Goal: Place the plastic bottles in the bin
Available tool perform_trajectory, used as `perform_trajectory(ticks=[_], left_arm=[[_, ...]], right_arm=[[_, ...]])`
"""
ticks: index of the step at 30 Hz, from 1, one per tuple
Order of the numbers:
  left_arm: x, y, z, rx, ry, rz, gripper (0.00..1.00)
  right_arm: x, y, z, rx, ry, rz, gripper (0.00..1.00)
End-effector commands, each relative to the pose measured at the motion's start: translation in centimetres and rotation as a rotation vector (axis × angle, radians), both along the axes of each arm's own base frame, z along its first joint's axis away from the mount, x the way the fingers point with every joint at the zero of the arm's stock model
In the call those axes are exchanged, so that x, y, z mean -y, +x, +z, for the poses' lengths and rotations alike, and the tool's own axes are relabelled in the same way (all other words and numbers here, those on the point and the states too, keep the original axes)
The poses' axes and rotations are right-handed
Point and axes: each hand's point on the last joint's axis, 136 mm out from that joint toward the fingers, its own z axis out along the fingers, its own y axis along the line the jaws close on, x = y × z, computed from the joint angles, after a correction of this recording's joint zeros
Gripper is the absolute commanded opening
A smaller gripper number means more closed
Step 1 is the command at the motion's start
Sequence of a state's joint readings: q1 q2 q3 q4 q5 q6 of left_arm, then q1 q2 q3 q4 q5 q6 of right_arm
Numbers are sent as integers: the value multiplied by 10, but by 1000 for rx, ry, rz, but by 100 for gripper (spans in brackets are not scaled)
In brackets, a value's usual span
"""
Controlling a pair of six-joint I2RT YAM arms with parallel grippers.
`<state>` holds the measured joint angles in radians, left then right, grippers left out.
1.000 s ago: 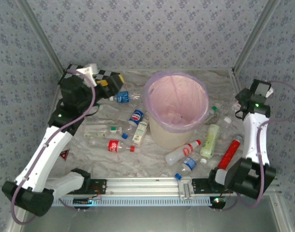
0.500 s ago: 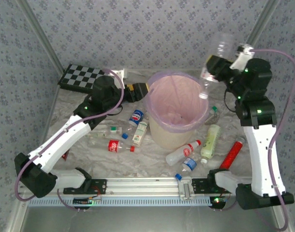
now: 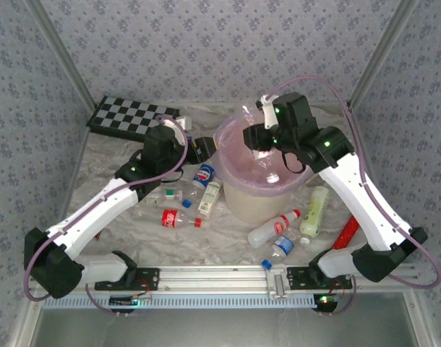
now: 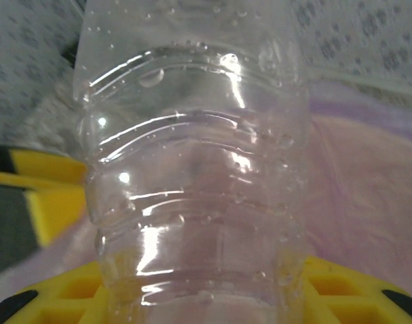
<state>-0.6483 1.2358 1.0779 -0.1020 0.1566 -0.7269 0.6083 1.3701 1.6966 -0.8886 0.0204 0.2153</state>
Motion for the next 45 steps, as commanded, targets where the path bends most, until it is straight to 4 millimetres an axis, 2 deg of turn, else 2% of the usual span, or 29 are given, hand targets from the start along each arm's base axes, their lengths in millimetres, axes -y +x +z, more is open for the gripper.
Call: perform_trajectory(ticks=[1,7,14,20,24,29,33,36,40,43,45], left_arm=[[1,-2,19,44,-53,-3,59],[4,1,15,38,-51,-3,59],[8,5,9,25,-52,-4,59],[10,10,6,25,-40,4,60],[13,14,0,14,-29,3,60],[20,17,-2,-1,-33,-16,60],[15,17,3,20,-9,-7,61],[5,17,20,63,11,14,65],[-17,15,51,134,48,61,71],[-31,14,71,181,93,114,72],[-30,12,80,206,110,115,72]], right_arm=[[19,-9,-40,-101,-158,-30,38],[23,-13,-93,-250,-238,-49,40],[15,2,-146,-357,-292,-82,45],[11,19,-185,-391,-330,-126,61],[9,28,-191,-347,-296,-133,73],[13,26,-178,-337,-255,-122,84],[19,21,-145,-289,-233,-101,93],[22,15,-107,-231,-182,-81,100],[29,0,-54,-155,-111,-69,100],[44,-8,-29,-124,-79,-100,100],[62,-9,-19,-112,-63,-154,100]])
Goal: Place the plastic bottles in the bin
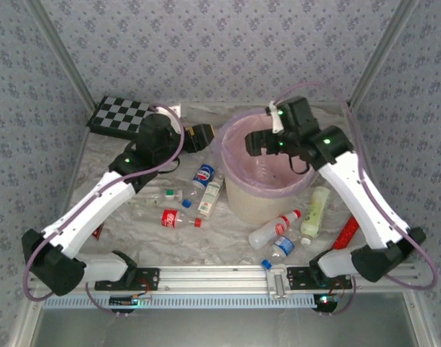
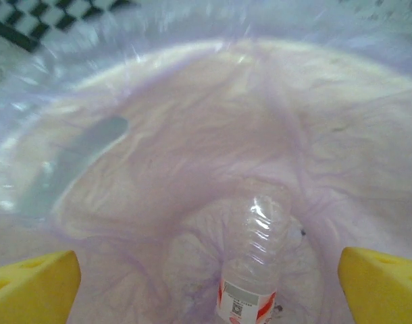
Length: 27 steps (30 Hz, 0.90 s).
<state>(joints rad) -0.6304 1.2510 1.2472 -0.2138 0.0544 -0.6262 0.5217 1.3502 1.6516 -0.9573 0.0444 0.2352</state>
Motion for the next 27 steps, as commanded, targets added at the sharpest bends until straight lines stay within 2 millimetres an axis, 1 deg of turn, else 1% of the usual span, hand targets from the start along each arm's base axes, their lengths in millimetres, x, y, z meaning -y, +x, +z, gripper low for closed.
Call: perform_trajectory(ticks=[1,3,5,6,7,9,10,12,15,17,18,19,21,23,25,27], left_arm=[[-7,-7,36,97,44,20,72],[8,-9,37,97,55,-17,72],[25,-11,31,79,77,-64,71],[34,-11,24,64,102,-86,70],[41,-12,17,56,145,-96,67],[46,-12,4,62,245,-85,63],[46,-11,-3,57,282,-78,62],[47,-10,-14,39,324,-72,62],[46,-6,-27,9,374,-58,61],[48,-4,-34,-1,381,-60,59],[50,-4,-37,-5,378,-66,57],[53,-3,-41,-12,374,-73,56],[59,-3,-47,-29,370,-89,55],[62,-3,-52,-45,371,-98,53],[62,-2,-57,-54,370,-93,50],[62,0,-57,-55,362,-83,44]], right_arm=[[33,-15,9,-32,-4,-73,100],[56,-19,13,-35,18,-146,100],[86,-22,12,-48,36,-255,100],[108,-24,6,-65,31,-336,100],[132,-28,-4,-100,14,-424,100],[172,-37,-28,-191,-14,-567,100],[185,-43,-41,-239,-24,-612,100],[201,-52,-60,-293,-26,-672,100],[210,-59,-90,-337,10,-743,100],[211,-63,-111,-370,31,-771,100],[209,-64,-124,-391,41,-778,100],[207,-68,-143,-430,50,-783,100],[205,-73,-174,-489,60,-795,100],[201,-81,-202,-557,70,-808,100],[199,-84,-218,-586,83,-814,100],[198,-85,-230,-594,101,-822,100]])
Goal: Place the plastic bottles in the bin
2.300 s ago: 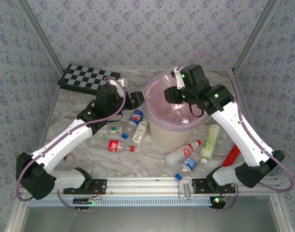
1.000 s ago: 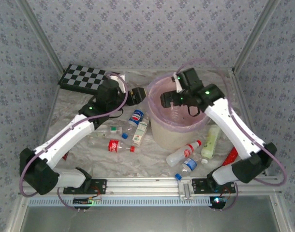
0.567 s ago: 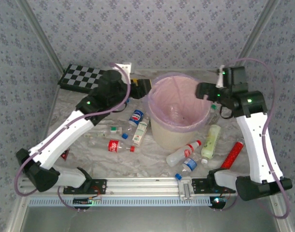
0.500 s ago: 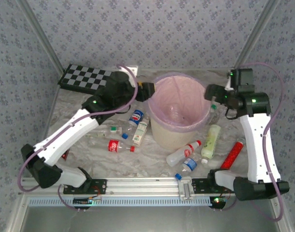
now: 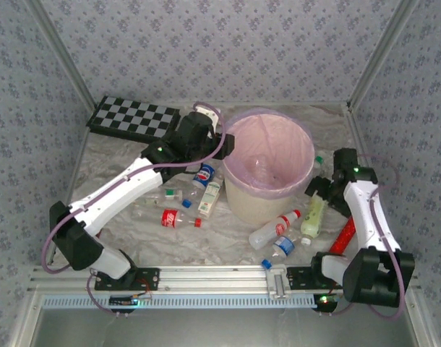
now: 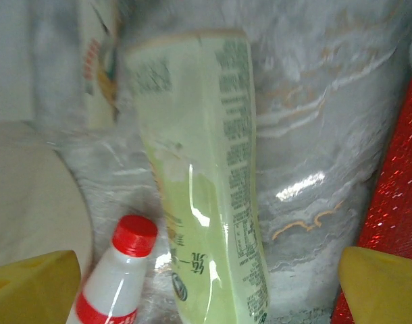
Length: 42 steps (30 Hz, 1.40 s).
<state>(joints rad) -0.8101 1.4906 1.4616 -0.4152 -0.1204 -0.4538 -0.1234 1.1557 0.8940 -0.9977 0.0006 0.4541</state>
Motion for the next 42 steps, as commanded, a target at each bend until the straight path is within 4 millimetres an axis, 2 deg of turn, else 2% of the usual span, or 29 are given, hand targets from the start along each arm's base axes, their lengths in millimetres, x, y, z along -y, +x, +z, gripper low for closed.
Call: perform_trajectory(ticks=[1,9,12,16,21,25,30,35,39,42], left_arm=[[-1,1,-13,-30,35,10,41],[1,7,-8,-25,30,28,30],[-1,8,-7,-24,34,42,22],[-3,11,-4,-17,37,64,19],[-8,14,1,-4,44,93,17],[-13,19,3,4,50,135,13],[-16,29,4,4,40,201,12],[-12,34,5,-6,39,216,12],[-10,35,7,2,14,219,10],[-10,36,6,13,-1,222,9]], right_arm=[[-3,12,-11,60,46,-50,99],[-8,1,-42,13,59,-52,80],[-10,-5,-53,-13,62,-48,77],[-12,-2,-63,-29,75,-48,75],[-12,5,-68,-23,72,-47,68],[-11,9,-63,-2,59,-45,62],[-6,14,-49,25,38,-41,54],[-3,24,-19,91,39,-42,45],[2,35,22,183,33,-35,41],[8,43,63,263,6,-17,41]])
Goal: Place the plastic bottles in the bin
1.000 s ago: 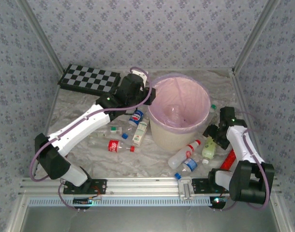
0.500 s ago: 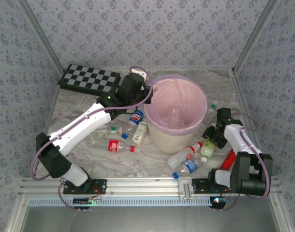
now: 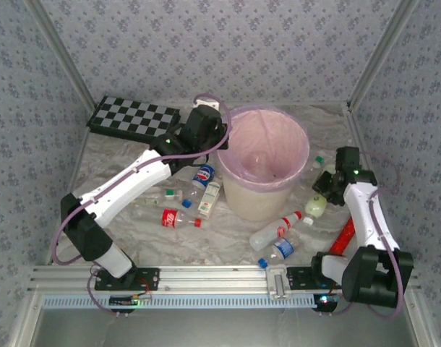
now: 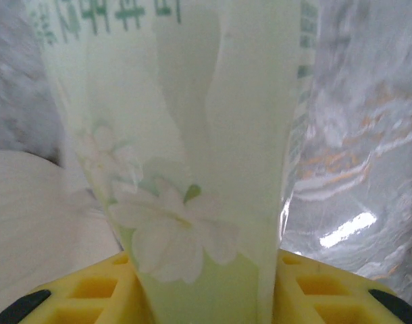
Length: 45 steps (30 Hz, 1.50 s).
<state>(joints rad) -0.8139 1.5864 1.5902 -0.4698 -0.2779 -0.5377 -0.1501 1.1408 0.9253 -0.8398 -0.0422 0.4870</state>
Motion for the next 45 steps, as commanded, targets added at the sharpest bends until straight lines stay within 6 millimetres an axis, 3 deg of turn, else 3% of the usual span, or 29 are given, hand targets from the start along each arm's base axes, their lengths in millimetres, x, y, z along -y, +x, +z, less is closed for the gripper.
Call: perform_trajectory(ticks=[1,4,5,8,12,16,20,25,29,38,45], left_arm=[[-5,7,-2,12,-10,50,8],[-7,6,-7,15,0,44,6],[-7,5,-7,19,-1,41,5],[-7,3,-6,32,-5,27,4],[-5,1,-6,33,-7,7,2],[-1,-3,-9,27,1,-13,1],[1,-5,-8,34,11,-23,0],[1,-5,-7,42,18,-23,0],[0,-5,-5,50,35,-24,0],[0,-6,-5,69,65,-26,0],[-1,-9,-3,84,81,-25,0]], right_arm=[[6,2,54,90,-33,26,41],[9,9,101,214,-48,28,38],[10,14,128,295,-62,27,38],[12,15,182,449,-100,17,34],[5,20,245,631,-94,36,30],[-28,36,290,766,31,148,28],[-77,52,306,793,76,312,27],[-136,66,296,731,81,499,26],[-174,66,267,601,62,631,26],[-204,47,173,244,-32,800,25],[-209,41,125,95,-110,826,25]])
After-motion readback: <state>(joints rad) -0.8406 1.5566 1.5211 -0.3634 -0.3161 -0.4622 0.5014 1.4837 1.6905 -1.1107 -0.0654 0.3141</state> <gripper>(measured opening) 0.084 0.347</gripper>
